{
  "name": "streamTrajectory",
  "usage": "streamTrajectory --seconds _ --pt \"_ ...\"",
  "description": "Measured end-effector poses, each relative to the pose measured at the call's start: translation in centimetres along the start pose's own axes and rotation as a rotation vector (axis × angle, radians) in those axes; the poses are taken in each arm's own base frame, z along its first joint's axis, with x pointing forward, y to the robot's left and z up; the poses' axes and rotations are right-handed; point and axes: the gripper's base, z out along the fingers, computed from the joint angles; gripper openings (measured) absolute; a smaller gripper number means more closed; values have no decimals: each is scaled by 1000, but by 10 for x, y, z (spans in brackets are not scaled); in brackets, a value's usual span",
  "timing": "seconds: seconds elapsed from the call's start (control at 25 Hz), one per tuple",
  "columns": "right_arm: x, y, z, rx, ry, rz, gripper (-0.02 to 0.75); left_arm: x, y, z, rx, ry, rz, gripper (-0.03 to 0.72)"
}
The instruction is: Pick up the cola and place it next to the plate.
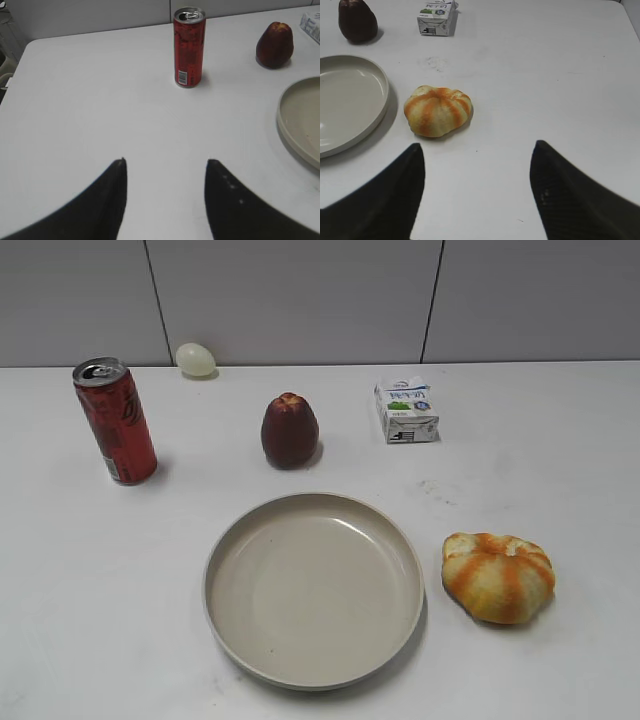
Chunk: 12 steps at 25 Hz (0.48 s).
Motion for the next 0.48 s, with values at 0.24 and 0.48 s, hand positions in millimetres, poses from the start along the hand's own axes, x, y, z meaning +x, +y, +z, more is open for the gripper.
streamTrajectory --seconds 0.24,0.48 --pt "0 0 0 0 0 0 532 -9 2 8 3 40 -4 629" --pt "0 0 0 0 0 0 532 -64 11 36 -2 65 -18 649"
